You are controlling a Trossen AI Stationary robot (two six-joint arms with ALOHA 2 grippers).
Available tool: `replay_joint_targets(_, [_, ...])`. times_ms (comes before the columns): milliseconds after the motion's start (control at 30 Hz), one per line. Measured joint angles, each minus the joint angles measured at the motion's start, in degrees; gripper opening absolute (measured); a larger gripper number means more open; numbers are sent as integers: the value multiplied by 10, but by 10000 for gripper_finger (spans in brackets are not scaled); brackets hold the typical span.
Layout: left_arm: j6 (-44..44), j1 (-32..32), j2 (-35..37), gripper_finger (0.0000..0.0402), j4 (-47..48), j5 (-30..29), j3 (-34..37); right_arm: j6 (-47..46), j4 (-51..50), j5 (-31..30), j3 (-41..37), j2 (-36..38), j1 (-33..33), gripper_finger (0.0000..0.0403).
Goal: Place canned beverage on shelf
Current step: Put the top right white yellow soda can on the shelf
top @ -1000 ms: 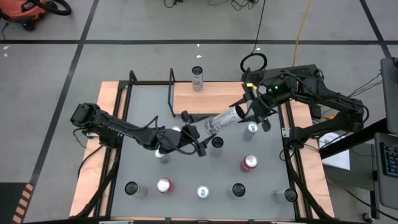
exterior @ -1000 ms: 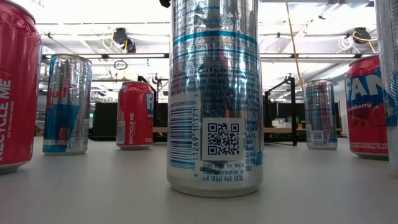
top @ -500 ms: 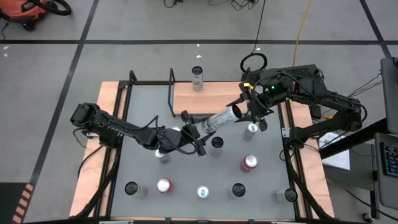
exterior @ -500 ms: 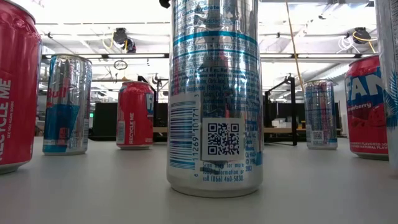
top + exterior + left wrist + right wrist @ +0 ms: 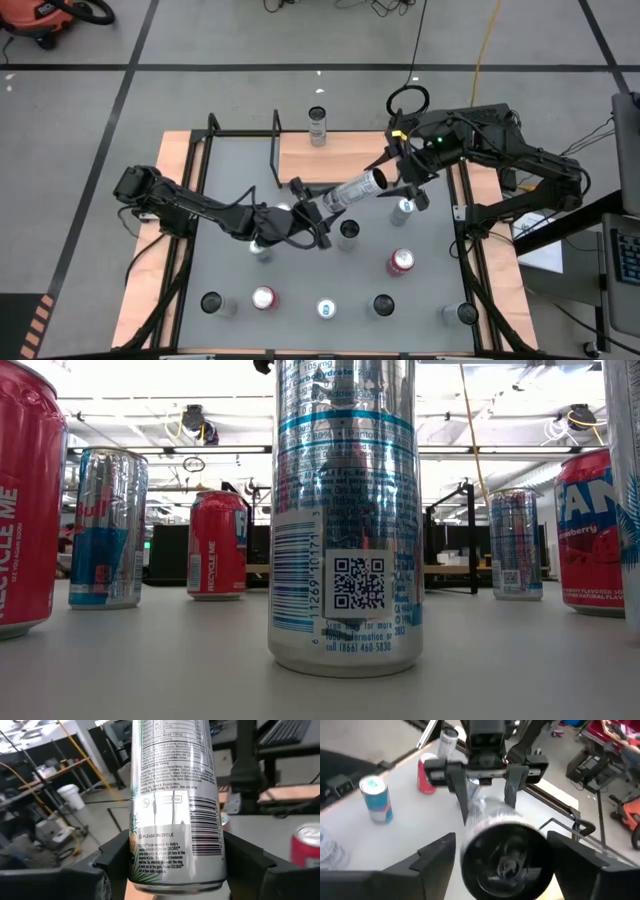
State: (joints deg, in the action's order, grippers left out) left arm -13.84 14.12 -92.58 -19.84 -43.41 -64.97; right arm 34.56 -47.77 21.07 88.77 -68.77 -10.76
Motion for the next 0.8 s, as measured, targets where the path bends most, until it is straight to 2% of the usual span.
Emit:
replay_joint_targets(200, [-54,12,-1,244,-2,-50,0,-86,-31,-29,0,1,0,298])
replay_joint_targets(500, [-181,35,0,243,-35,-126,0,-216,-77,-30,-6,2,0,298])
replay_joint_targets(633, [-251,37,0,243,-45,-151,0,-279,-30,-34,-48,12,0,297])
replay_joint_targets(800, [-336,36,0,243,-55,-190,0,-339,98,-91,-156,49,0,297])
